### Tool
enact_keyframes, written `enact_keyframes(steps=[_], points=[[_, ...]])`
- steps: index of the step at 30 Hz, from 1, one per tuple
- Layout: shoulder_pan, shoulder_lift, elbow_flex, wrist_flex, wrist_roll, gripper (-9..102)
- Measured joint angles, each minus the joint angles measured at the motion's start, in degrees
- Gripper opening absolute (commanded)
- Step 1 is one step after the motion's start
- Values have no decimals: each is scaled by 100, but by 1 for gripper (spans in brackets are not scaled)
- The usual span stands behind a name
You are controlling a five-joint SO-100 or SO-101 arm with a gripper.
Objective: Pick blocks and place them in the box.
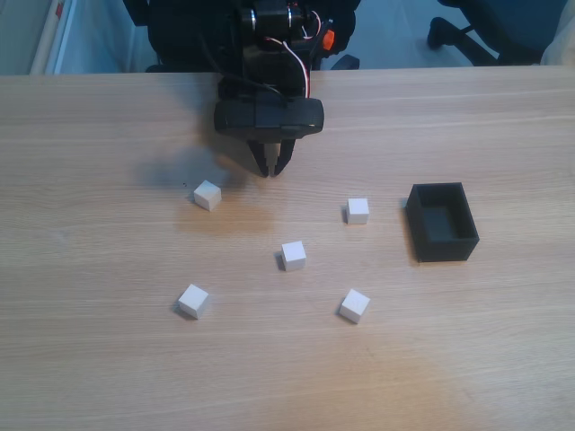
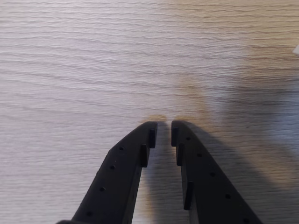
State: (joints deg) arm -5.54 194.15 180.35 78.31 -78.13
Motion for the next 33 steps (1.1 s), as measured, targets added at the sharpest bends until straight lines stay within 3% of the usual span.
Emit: enact_keyframes(steps=[6, 33], points=[[272, 0, 0, 0, -448, 0], [281, 0, 0, 0, -439, 0]])
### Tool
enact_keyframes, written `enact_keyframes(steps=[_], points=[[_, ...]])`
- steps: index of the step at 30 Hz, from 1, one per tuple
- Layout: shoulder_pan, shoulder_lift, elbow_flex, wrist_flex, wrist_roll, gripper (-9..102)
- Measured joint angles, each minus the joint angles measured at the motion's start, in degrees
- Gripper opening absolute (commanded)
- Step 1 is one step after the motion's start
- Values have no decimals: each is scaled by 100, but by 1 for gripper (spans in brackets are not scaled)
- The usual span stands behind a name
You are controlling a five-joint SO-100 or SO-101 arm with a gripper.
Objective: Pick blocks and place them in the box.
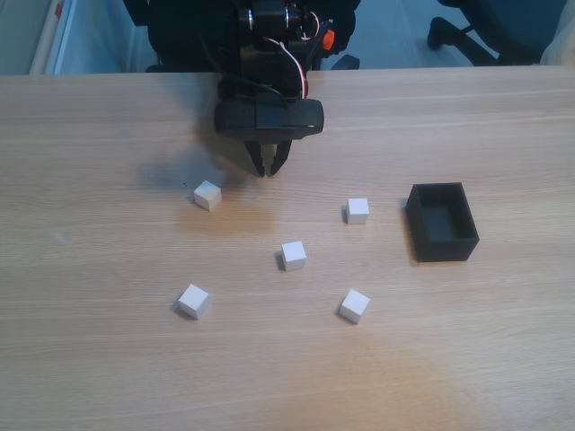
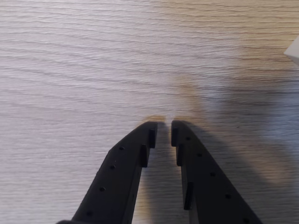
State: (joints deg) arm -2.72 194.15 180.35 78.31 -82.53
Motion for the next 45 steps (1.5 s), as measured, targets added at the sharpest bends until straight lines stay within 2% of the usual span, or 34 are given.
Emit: enact_keyframes(steps=[30, 37, 45], points=[[-132, -18, 0, 0, 26, 0], [-563, -712, -457, -202, 606, 3], [-1257, -2215, -1705, -466, 1512, 14]])
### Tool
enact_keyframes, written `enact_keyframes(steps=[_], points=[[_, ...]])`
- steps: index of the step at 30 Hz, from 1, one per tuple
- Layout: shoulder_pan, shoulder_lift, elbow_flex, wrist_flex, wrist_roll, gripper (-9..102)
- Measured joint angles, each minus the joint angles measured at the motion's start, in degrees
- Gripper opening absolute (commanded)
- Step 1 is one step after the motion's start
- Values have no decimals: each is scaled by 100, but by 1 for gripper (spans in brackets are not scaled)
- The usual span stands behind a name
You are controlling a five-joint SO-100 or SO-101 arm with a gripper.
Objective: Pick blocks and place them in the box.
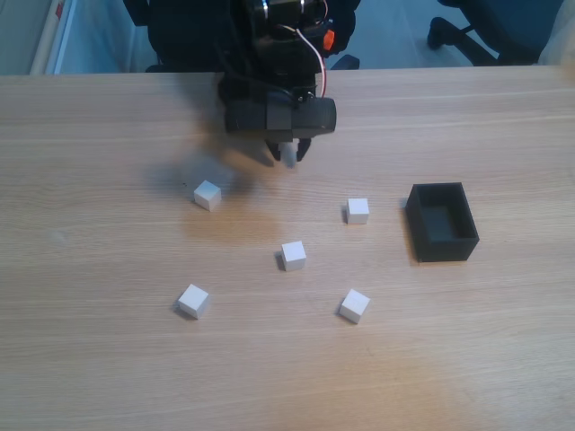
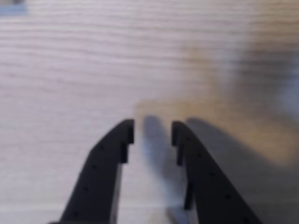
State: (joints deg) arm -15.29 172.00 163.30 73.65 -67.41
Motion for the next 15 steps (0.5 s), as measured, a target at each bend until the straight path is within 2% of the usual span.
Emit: enact_keyframes(steps=[5, 15], points=[[-334, -527, -466, -229, 352, 21], [-598, -1863, -993, -1081, 703, 21]])
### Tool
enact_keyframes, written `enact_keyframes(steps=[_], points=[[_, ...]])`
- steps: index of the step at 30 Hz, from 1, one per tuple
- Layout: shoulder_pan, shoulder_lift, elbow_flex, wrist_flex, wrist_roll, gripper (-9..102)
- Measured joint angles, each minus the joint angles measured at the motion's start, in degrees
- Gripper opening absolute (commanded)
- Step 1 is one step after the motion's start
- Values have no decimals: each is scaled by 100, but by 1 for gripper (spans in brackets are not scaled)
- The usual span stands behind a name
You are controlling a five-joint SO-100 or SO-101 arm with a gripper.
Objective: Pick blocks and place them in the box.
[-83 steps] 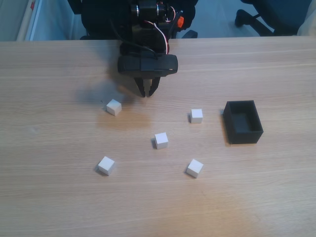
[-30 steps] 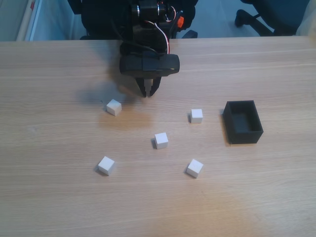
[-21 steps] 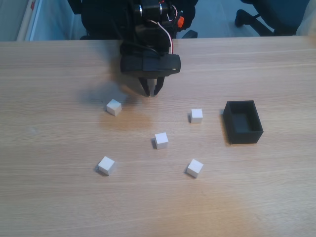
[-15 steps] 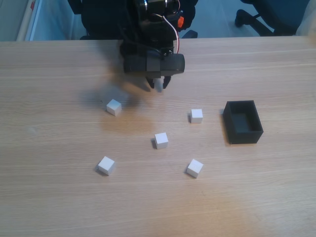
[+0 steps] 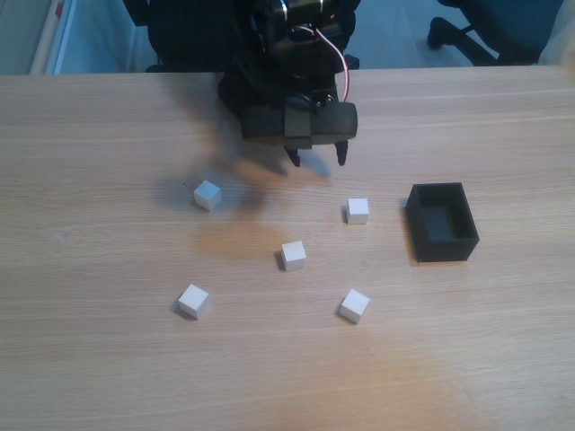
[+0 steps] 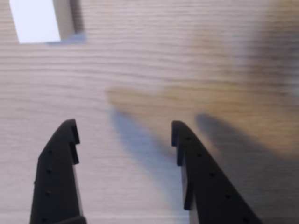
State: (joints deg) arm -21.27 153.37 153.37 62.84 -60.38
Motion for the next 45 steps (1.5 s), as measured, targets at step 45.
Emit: enact_keyframes(steps=[45], points=[[-606, -3604, -1143, -2689, 272, 16]])
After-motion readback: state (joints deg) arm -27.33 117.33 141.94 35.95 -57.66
